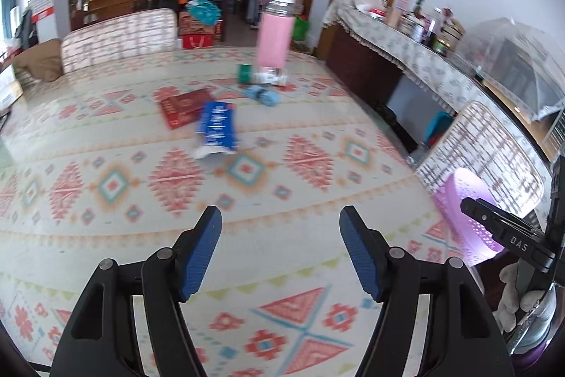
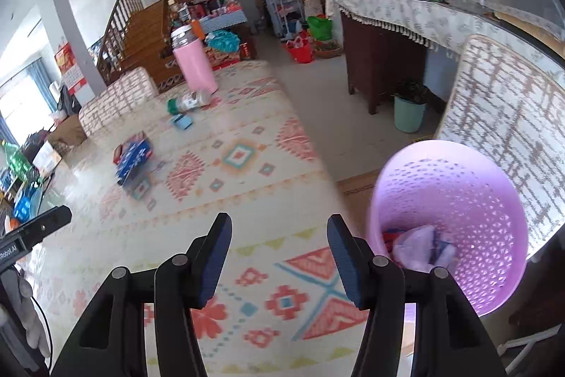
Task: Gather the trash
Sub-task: 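Move both open tools back toward the blue box on the table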
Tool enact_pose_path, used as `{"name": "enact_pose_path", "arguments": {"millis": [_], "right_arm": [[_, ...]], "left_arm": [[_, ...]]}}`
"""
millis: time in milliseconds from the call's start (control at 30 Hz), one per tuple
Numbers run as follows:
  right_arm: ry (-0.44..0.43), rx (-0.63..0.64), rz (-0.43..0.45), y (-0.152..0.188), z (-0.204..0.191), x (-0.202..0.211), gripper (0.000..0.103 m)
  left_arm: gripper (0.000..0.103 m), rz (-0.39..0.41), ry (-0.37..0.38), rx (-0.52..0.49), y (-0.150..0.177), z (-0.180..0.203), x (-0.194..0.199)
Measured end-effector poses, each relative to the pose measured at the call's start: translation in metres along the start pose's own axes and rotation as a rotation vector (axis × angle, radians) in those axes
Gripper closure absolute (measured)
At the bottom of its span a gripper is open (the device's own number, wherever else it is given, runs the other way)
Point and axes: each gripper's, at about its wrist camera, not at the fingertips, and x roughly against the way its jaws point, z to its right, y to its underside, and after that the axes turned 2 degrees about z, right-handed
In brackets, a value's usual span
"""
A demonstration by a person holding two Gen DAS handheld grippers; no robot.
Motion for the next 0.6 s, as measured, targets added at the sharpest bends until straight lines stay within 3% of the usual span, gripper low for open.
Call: {"name": "enact_pose_path", "arguments": {"millis": [333, 600], "right_arm": [[-0.042, 0.079, -0.019, 0.001, -0.064, -0.016, 0.041], [-0.088, 0.128, -0.056, 0.0, -0.105, -0.038, 0.04]], "left_arm": [[0.034, 0.02, -0.104, 0.071, -0.001, -0.08, 0.018], [0.034, 0.022, -0.173, 0.128, -0.02, -0.132, 0.019]]}}
